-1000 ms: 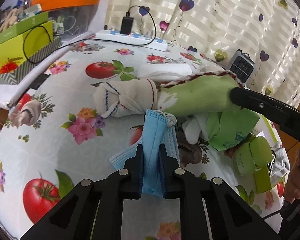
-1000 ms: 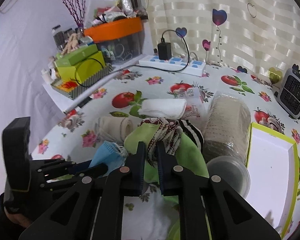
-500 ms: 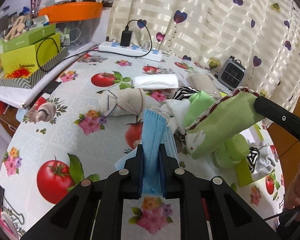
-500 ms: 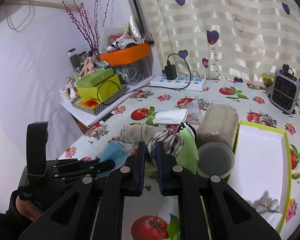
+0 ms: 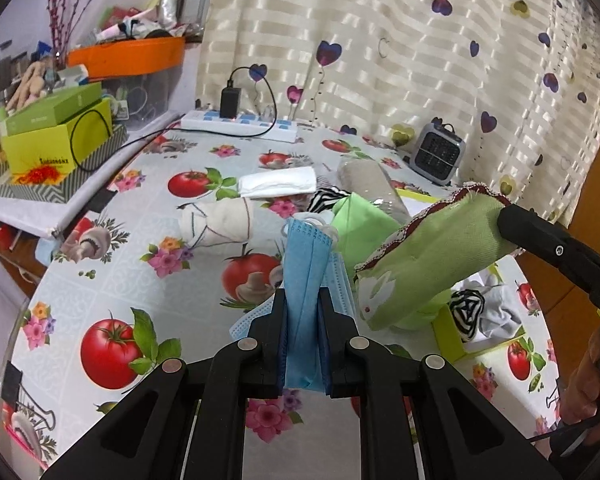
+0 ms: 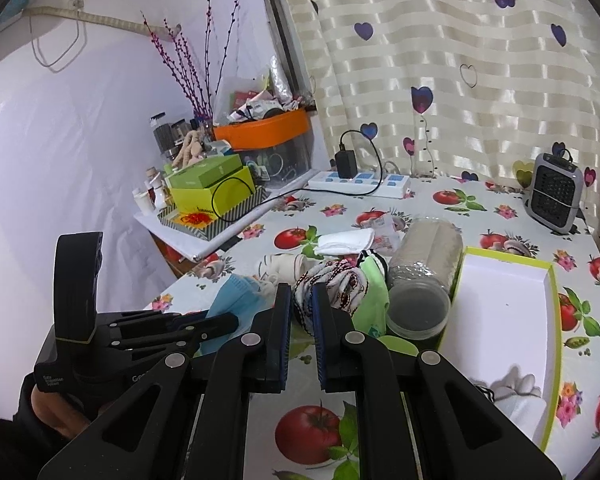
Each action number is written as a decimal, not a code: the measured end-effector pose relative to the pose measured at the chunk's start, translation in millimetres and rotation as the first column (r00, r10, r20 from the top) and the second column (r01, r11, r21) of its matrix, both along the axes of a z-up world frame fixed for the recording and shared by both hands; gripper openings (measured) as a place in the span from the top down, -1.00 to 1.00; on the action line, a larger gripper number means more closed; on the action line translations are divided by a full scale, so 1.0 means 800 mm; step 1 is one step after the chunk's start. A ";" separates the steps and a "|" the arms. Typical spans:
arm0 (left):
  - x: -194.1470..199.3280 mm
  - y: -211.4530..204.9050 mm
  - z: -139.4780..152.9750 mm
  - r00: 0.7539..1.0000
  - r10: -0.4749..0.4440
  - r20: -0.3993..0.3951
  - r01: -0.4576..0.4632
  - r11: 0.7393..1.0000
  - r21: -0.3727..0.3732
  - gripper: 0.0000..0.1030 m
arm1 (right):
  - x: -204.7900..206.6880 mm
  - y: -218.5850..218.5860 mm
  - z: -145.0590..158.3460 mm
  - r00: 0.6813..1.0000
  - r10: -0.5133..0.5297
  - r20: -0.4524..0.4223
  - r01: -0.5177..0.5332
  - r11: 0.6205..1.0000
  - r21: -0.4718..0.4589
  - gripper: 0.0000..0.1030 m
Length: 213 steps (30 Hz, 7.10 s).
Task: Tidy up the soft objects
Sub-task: 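Carry the blue mask and green sock over the white box with both grippers, then open the right gripper to drop the green sock while the left gripper lowers the mask, then lower the blue mask into the box and open the left gripper, then withdraw both open grippers from the box toward the remaining soft items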
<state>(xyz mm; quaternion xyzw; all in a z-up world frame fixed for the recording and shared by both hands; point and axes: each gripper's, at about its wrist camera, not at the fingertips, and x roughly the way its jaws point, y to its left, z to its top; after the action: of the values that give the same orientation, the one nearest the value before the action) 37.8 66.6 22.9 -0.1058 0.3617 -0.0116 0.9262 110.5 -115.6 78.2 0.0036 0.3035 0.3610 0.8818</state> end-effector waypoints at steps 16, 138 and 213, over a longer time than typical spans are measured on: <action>-0.009 -0.047 0.043 0.994 -0.079 0.078 0.078 0.997 0.019 0.76 | -0.035 -0.058 0.028 0.996 -0.080 0.048 0.077 0.996 0.054 0.79; 0.068 -0.166 0.022 0.963 -0.270 0.010 0.269 0.962 0.037 0.39 | 0.000 -0.194 -0.029 0.906 -0.419 -0.068 0.412 0.906 -0.095 0.29; 0.066 0.014 -0.038 0.996 0.027 -0.089 -0.028 1.000 -0.008 0.39 | 0.068 -0.021 -0.046 0.995 -0.080 -0.053 0.071 0.985 -0.158 0.29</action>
<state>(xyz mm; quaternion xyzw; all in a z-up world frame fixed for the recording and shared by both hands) 90.3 77.6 -7.1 -0.1155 0.4007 0.0043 0.9089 164.7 -132.6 41.1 -0.0433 0.3564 0.3021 0.8831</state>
